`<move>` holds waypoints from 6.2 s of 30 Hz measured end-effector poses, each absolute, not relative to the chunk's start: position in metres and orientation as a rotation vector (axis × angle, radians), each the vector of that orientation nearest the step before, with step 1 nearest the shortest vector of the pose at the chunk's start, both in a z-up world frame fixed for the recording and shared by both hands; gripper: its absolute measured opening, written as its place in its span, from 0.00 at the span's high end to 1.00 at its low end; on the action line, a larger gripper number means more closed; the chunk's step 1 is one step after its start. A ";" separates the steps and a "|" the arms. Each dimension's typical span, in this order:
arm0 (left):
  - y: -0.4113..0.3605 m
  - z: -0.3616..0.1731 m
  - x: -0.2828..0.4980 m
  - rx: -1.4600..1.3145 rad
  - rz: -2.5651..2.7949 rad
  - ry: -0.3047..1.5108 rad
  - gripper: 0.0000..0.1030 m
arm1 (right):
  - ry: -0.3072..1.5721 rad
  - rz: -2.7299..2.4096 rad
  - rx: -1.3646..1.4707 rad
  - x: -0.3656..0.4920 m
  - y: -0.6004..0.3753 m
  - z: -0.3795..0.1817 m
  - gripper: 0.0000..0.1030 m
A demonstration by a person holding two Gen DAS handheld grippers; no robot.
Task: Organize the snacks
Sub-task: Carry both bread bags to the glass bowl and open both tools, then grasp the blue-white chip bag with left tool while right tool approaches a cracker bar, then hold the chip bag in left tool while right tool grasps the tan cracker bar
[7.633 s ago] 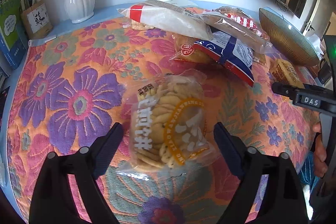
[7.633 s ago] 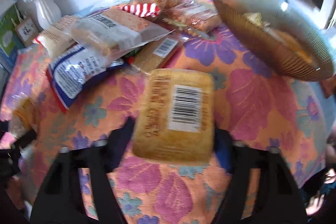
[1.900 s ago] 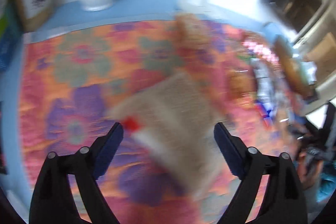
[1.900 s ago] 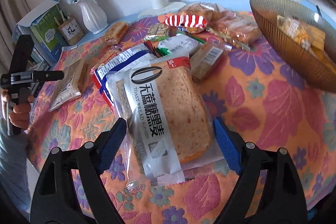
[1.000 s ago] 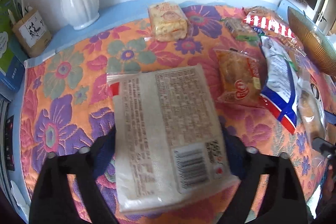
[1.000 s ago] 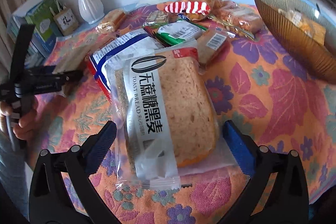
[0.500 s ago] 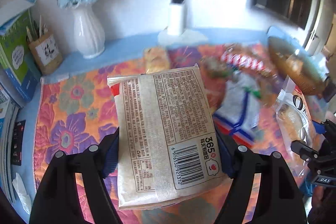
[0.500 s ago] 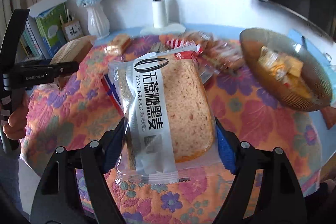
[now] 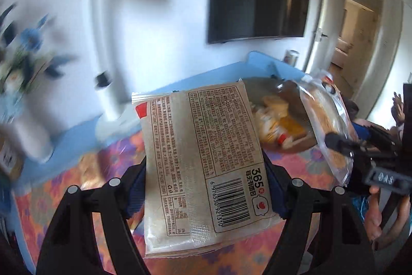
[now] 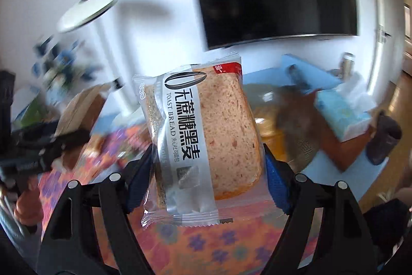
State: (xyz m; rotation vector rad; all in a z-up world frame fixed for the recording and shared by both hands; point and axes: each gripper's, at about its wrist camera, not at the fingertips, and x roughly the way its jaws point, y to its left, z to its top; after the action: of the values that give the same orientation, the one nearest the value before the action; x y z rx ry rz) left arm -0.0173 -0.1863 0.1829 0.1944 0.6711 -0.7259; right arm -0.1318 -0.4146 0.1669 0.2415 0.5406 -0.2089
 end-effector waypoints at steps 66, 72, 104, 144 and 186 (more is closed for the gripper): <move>-0.128 0.033 0.016 0.222 -0.739 0.874 0.06 | 0.954 0.019 0.472 0.000 -0.337 0.039 0.15; -0.140 0.029 0.000 0.284 -0.800 0.870 0.06 | 0.967 -0.050 0.332 0.024 -0.311 0.028 0.16; -0.155 0.034 -0.006 0.223 -0.637 0.866 0.42 | 0.845 0.037 0.192 -0.085 -0.362 0.056 0.41; -0.147 0.020 0.004 0.130 -0.703 0.919 0.39 | 0.870 -0.041 0.320 -0.024 -0.355 0.027 0.24; -0.151 0.022 0.003 0.145 -0.695 0.903 0.35 | 0.897 0.187 -0.102 -0.038 -0.346 0.018 0.28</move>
State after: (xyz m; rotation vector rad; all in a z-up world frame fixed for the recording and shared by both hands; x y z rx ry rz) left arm 0.0034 -0.1515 0.0219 0.1449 0.9029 -0.6951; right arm -0.0381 -0.3460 0.0178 -0.1016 0.8972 0.1873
